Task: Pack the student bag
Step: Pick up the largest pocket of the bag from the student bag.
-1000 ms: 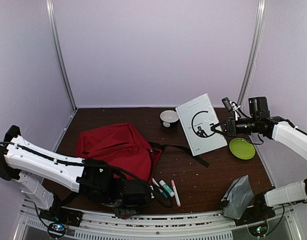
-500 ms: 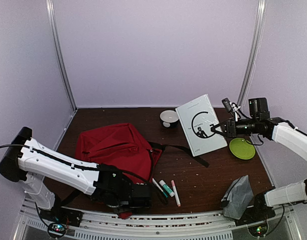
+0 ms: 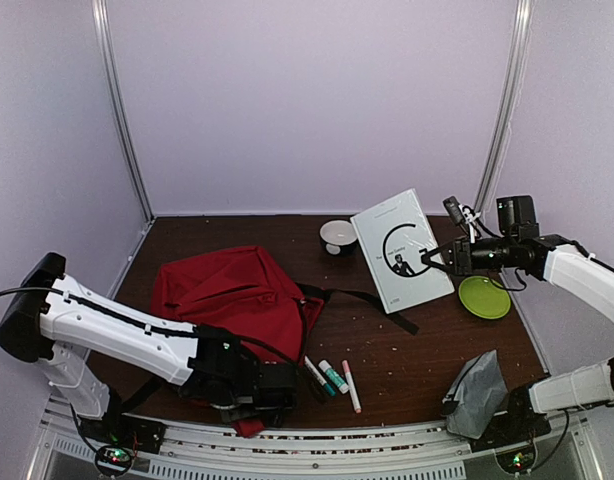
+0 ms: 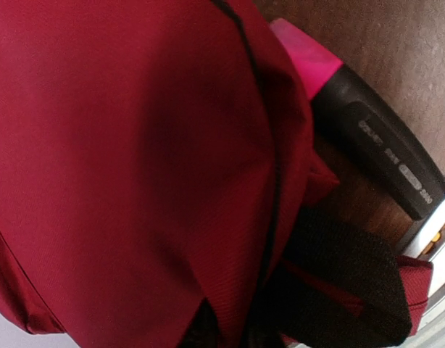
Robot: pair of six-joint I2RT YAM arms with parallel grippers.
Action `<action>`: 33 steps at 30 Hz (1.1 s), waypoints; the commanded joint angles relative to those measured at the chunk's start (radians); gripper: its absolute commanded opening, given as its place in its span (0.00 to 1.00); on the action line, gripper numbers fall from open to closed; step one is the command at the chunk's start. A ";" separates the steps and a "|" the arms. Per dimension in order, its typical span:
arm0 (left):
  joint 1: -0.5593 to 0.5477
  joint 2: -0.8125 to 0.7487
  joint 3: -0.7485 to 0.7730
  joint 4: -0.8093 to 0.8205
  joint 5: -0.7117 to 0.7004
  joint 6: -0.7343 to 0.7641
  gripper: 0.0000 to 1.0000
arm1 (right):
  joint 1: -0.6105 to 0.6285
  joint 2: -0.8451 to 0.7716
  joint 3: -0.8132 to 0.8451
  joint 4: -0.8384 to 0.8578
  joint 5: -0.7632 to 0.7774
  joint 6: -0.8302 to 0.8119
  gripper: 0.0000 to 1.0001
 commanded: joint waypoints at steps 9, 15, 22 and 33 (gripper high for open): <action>0.113 -0.188 0.080 0.004 0.045 0.052 0.00 | 0.172 -0.024 0.139 -0.139 -0.032 -0.107 0.01; 0.145 -0.223 0.034 0.135 0.141 0.143 0.00 | 0.239 0.016 0.229 -0.260 -0.036 -0.156 0.00; 0.183 -0.173 -0.017 0.249 0.257 0.181 0.00 | 0.252 0.022 0.201 -0.209 -0.034 -0.116 0.00; 0.361 -0.398 -0.036 0.321 -0.023 0.031 0.00 | 0.314 -0.024 0.263 -0.340 -0.057 -0.063 0.00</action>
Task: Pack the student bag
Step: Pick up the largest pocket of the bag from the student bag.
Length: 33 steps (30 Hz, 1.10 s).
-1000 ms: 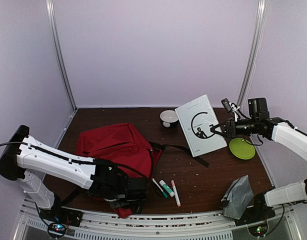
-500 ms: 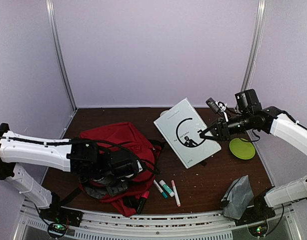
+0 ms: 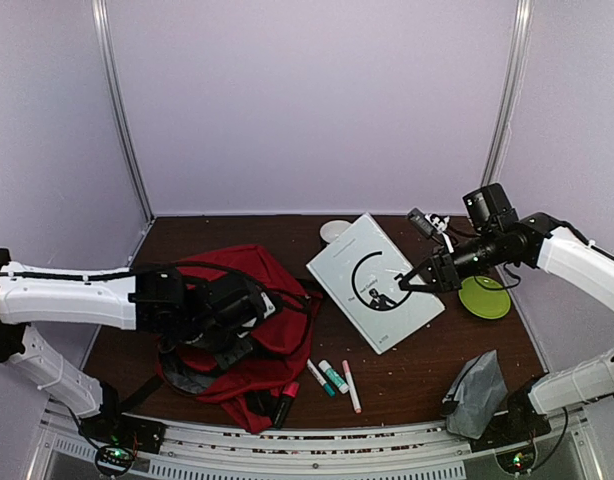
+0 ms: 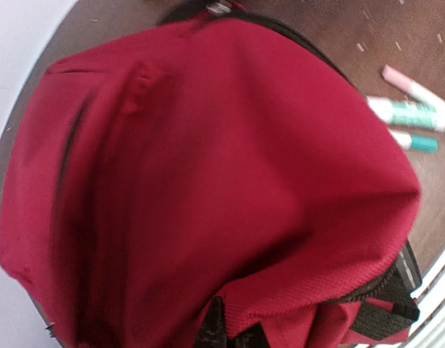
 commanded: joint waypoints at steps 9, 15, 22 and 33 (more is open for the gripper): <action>0.210 -0.221 -0.093 0.357 -0.039 -0.102 0.00 | 0.309 0.063 0.135 0.019 -0.181 0.174 0.00; 0.227 -0.245 -0.040 0.365 -0.136 -0.120 0.00 | 0.465 0.158 0.043 0.274 -0.217 0.451 0.00; 0.229 -0.316 0.011 0.394 -0.181 -0.116 0.00 | 0.539 0.294 -0.012 0.769 -0.175 0.887 0.00; 0.229 -0.375 0.042 0.397 -0.127 -0.090 0.00 | 0.611 0.584 -0.015 1.341 -0.007 1.478 0.00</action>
